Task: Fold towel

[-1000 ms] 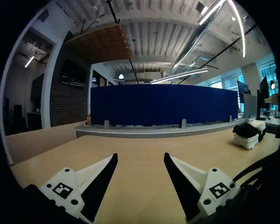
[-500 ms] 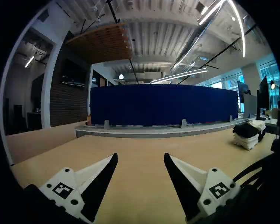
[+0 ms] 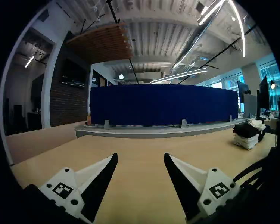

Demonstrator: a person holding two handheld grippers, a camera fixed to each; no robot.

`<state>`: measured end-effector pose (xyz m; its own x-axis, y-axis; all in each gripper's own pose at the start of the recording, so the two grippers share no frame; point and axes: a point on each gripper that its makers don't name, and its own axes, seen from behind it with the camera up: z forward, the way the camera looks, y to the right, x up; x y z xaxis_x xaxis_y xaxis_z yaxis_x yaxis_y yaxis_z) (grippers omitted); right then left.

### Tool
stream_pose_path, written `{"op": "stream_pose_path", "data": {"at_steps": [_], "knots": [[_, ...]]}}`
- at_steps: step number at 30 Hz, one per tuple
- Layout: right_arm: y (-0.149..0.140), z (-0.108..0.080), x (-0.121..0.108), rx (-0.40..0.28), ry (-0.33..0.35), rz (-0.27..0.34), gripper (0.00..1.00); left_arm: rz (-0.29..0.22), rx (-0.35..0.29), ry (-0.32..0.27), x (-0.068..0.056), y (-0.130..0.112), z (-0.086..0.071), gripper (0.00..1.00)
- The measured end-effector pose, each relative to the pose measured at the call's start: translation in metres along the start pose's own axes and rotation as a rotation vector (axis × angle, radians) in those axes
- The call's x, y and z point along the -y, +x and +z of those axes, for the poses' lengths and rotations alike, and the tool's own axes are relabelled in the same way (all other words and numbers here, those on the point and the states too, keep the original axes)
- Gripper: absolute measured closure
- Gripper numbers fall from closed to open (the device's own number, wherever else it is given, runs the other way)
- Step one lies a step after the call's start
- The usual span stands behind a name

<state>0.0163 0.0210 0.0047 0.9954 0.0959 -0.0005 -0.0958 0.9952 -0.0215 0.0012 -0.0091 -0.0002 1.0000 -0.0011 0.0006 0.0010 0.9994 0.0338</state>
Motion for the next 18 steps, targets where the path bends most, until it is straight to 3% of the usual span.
{"op": "stream_pose_path", "data": {"at_steps": [6,18], "knots": [[-0.002,-0.005,-0.001,-0.007,0.001,0.035,0.0,0.0,0.0,0.0,0.0,0.0,0.0,0.08],[-0.011,-0.002,0.0,-0.002,0.007,-0.001,0.0,0.0,0.0,0.0,0.001,0.0,0.0,0.08]]}}
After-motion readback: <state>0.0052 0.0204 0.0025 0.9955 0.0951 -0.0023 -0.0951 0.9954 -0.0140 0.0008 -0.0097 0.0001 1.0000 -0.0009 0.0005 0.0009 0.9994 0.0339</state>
